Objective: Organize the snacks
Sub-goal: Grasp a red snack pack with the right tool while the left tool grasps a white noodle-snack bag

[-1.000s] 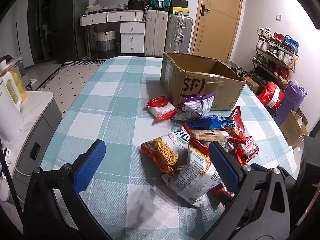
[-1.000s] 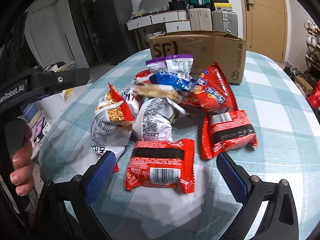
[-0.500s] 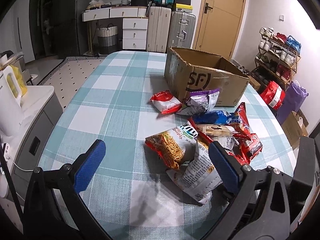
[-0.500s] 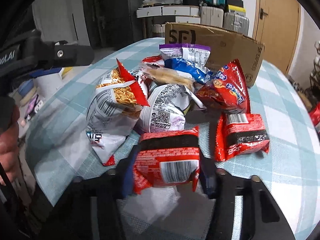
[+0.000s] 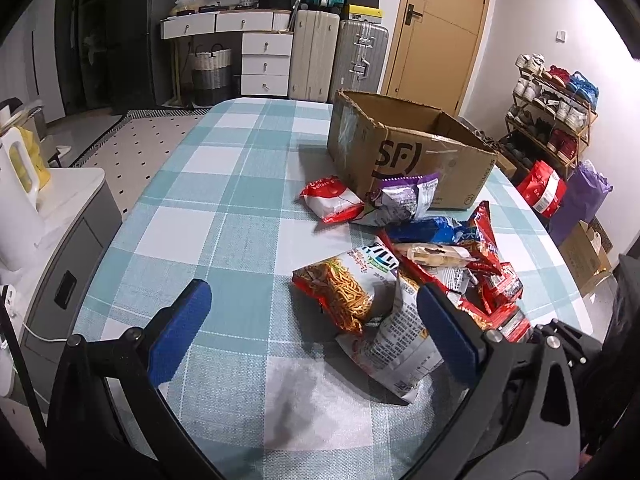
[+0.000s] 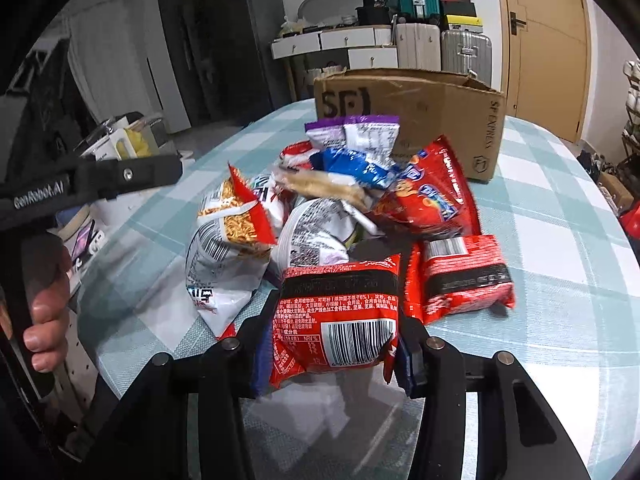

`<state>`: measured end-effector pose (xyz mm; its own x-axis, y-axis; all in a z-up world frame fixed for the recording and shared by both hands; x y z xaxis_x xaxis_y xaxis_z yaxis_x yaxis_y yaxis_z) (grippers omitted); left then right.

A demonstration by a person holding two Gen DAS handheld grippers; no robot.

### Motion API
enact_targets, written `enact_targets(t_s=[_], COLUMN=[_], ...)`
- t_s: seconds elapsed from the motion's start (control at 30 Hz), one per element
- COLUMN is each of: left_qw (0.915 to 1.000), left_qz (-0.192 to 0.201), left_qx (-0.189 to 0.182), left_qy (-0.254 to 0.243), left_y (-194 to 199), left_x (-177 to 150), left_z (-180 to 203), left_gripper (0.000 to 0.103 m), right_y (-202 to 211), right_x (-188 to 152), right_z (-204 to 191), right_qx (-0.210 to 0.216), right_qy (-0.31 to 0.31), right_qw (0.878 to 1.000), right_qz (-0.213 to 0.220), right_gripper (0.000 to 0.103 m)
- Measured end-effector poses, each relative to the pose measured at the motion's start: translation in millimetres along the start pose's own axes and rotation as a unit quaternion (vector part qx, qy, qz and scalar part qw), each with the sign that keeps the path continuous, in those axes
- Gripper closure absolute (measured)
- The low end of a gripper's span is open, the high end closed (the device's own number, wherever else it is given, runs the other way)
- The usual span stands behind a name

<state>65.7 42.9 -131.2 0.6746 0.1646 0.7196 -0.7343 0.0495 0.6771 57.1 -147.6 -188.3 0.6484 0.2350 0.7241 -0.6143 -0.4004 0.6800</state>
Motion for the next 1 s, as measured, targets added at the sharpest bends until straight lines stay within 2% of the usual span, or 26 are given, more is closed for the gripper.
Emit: enact_targets(t_s=[0.43, 0.57, 0.83, 0.9, 0.97, 1.0], left_qw=[0.9969, 0.9949, 0.9926, 0.9924, 0.9919, 0.9917], left_qz=[-0.024, -0.034, -0.048, -0.050, -0.053, -0.051], left_qx=[-0.066, -0.075, -0.087, -0.085, -0.086, -0.086], left_qy=[-0.035, -0.058, -0.071, -0.074, -0.078, -0.080], left_y=[-10, -18, -32, -35, -38, -38], left_x=[-19, -24, -29, -30, -32, -33], left_z=[30, 47, 66, 68, 70, 71], left_gripper=[0.001, 0.001, 0.001, 0.004, 0.015, 0.017], right_y=[25, 29, 32, 32, 33, 33], right_x=[1, 1, -1, -1, -2, -3], right_z=[16, 21, 32, 34, 35, 36], right_qx=[0.005, 0.008, 0.006, 0.005, 0.004, 0.004], right_qy=[-0.013, -0.017, -0.030, -0.032, -0.034, -0.035], right_qw=[0.999, 0.999, 0.998, 0.998, 0.998, 0.998], right_qz=[0.033, 0.044, 0.047, 0.047, 0.047, 0.047], right_gripper=[0.055, 0.055, 0.055, 0.055, 0.055, 0.055])
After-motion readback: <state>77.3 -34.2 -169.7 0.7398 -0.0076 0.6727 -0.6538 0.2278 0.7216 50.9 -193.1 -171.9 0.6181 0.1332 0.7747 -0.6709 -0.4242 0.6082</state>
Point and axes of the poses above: each gripper's, at about its wrist camera, not at the fingertips, and y roughly against the way its jaws point, z to its right, x to its top, the point moved 8 cm from there along -y, roughly the way its jaws point, and after that the axes turned 3 degrees about y, right-handed, at the moved point
